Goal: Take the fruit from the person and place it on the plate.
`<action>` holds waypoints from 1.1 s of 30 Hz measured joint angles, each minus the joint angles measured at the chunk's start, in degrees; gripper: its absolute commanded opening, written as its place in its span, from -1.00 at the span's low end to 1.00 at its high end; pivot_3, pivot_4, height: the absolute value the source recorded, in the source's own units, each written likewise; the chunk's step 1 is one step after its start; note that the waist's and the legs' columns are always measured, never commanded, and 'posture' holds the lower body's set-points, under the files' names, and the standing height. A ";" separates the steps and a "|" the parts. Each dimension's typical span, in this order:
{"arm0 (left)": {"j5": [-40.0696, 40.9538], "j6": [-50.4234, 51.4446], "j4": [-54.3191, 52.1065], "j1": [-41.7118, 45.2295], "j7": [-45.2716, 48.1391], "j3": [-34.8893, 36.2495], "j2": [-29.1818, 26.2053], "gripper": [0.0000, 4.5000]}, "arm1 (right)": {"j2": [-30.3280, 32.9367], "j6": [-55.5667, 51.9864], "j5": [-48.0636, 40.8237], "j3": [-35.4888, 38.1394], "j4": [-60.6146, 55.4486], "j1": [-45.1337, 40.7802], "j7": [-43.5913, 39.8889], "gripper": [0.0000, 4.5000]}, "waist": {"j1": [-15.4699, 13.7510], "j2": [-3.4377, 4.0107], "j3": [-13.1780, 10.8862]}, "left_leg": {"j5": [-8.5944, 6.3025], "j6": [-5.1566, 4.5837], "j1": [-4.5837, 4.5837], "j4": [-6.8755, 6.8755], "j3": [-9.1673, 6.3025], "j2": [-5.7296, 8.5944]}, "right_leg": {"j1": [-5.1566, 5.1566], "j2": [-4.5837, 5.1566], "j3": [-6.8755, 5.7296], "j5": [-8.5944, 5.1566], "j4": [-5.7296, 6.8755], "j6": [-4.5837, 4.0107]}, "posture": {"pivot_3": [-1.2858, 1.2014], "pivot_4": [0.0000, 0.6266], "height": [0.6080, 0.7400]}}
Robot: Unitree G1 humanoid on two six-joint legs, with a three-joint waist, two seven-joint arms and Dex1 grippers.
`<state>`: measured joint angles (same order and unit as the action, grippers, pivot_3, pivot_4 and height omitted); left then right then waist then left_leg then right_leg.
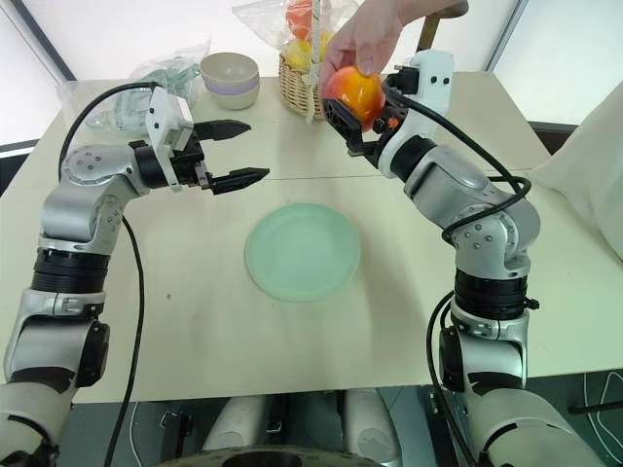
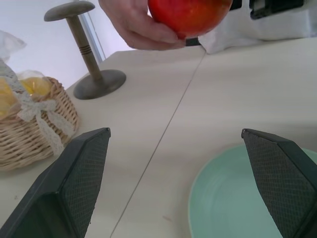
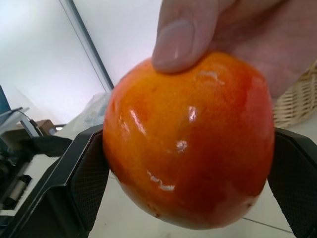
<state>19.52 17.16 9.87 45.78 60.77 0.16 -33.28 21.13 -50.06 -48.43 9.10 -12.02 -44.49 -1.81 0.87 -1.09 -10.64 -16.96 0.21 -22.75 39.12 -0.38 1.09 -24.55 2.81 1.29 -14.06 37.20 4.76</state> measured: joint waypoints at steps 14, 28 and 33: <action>0.06 0.30 -1.24 -0.63 -1.05 0.81 -0.26 1.00 | -0.34 1.75 4.99 0.22 2.86 -2.13 -4.15 0.31 | -0.02 0.00 0.00 | 0.00 0.00 -0.02 -0.01 0.00 0.00 | -0.02 0.02 0.00 0.00 0.00 0.00 | 0.03 -0.52 1.00; 3.72 3.46 -1.43 -0.60 4.13 1.11 -4.21 1.00 | 9.31 -5.71 1.60 1.84 -6.29 1.39 -10.62 0.31 | -0.15 0.02 -0.01 | -0.01 -0.02 -0.34 -0.01 -0.06 0.01 | -0.22 0.04 -0.06 0.00 -0.12 0.00 | 0.03 -0.52 1.00; 5.01 5.12 -1.58 -0.55 9.76 0.81 -6.85 1.00 | 18.25 -10.97 -5.08 2.17 -14.85 9.87 -20.02 0.31 | -0.10 0.02 -0.02 | -0.02 -0.04 -0.48 -0.01 -0.07 0.00 | -0.35 0.02 -0.09 0.00 -0.14 0.00 | 0.03 -0.52 1.00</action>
<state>24.52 22.29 8.29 45.23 70.53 0.97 -40.13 39.38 -61.03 -53.51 11.27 -26.87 -34.62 -21.83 0.77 -1.07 -10.66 -16.98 0.17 -23.23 39.11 -0.44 1.09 -24.89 2.83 1.20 -14.06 37.06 4.76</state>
